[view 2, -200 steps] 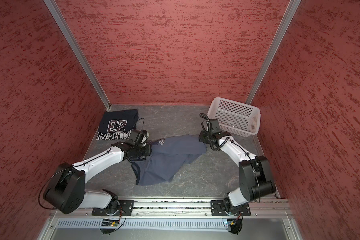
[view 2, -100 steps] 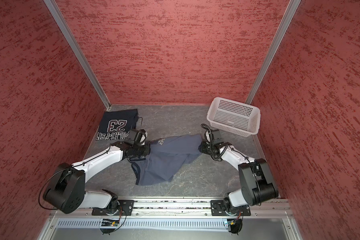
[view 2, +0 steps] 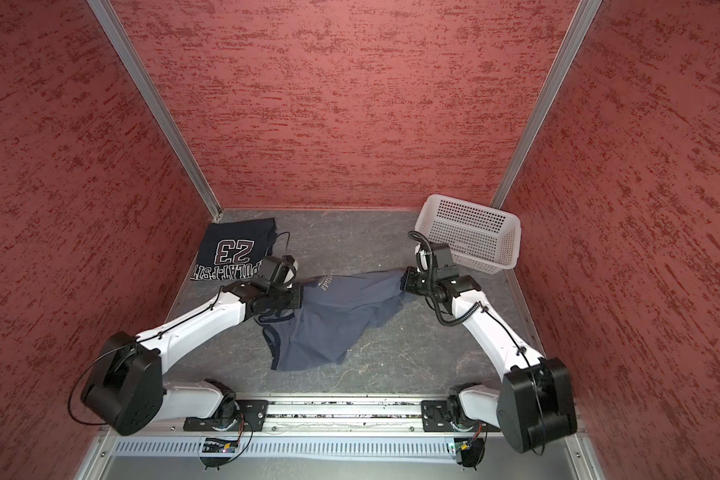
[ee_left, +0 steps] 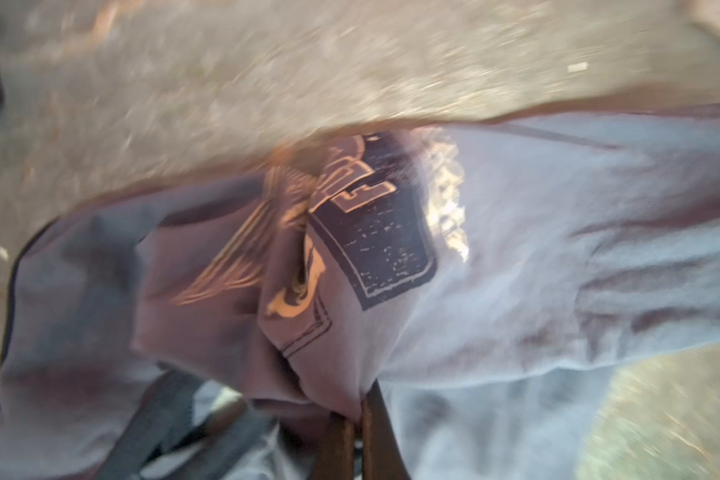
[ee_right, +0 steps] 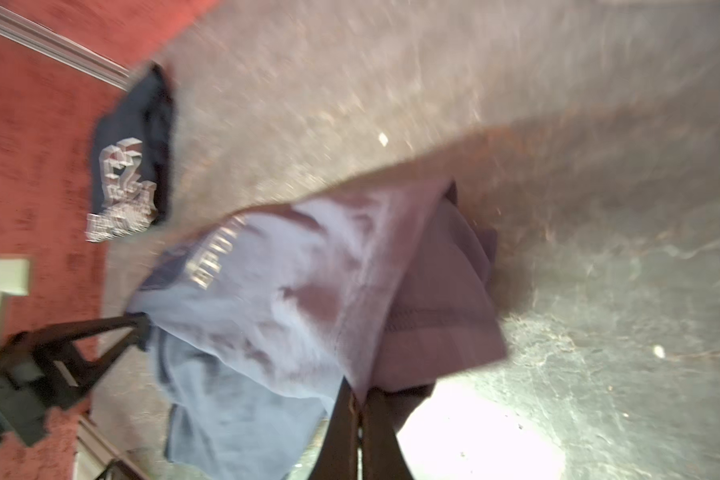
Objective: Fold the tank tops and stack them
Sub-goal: 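Hold the tank top with both grippers and stretch it flat on the table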
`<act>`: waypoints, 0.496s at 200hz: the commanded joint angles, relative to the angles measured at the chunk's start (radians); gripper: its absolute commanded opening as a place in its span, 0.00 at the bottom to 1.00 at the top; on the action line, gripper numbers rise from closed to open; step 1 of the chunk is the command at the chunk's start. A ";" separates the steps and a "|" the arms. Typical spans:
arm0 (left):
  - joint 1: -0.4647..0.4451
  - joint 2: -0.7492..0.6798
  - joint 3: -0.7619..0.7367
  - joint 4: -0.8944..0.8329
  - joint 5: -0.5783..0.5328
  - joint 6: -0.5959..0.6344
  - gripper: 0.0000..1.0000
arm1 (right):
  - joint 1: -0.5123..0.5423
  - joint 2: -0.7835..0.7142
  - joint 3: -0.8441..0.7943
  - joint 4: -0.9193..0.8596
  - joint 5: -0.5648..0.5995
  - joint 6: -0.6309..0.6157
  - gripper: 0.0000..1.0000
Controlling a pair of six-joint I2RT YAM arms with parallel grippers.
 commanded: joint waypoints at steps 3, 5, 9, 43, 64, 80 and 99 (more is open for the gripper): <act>-0.014 -0.114 -0.001 0.022 -0.045 0.021 0.00 | -0.012 -0.077 0.132 -0.185 0.076 -0.023 0.00; -0.011 -0.117 -0.002 0.019 -0.052 0.019 0.00 | -0.014 -0.077 0.141 -0.195 0.078 -0.025 0.00; -0.006 -0.120 -0.002 0.011 -0.062 0.010 0.00 | -0.021 -0.073 0.160 -0.213 0.080 -0.028 0.00; 0.020 -0.033 0.039 -0.043 -0.017 0.036 0.07 | -0.037 -0.014 0.220 -0.221 0.070 -0.022 0.00; 0.019 0.099 0.110 -0.090 -0.001 0.036 0.18 | -0.051 0.066 0.199 -0.161 0.066 -0.008 0.00; 0.018 0.195 0.168 -0.121 -0.010 0.037 0.27 | -0.067 0.120 0.183 -0.107 0.055 0.009 0.00; 0.016 0.231 0.186 -0.111 -0.015 0.028 0.41 | -0.086 0.143 0.171 -0.063 0.056 0.029 0.00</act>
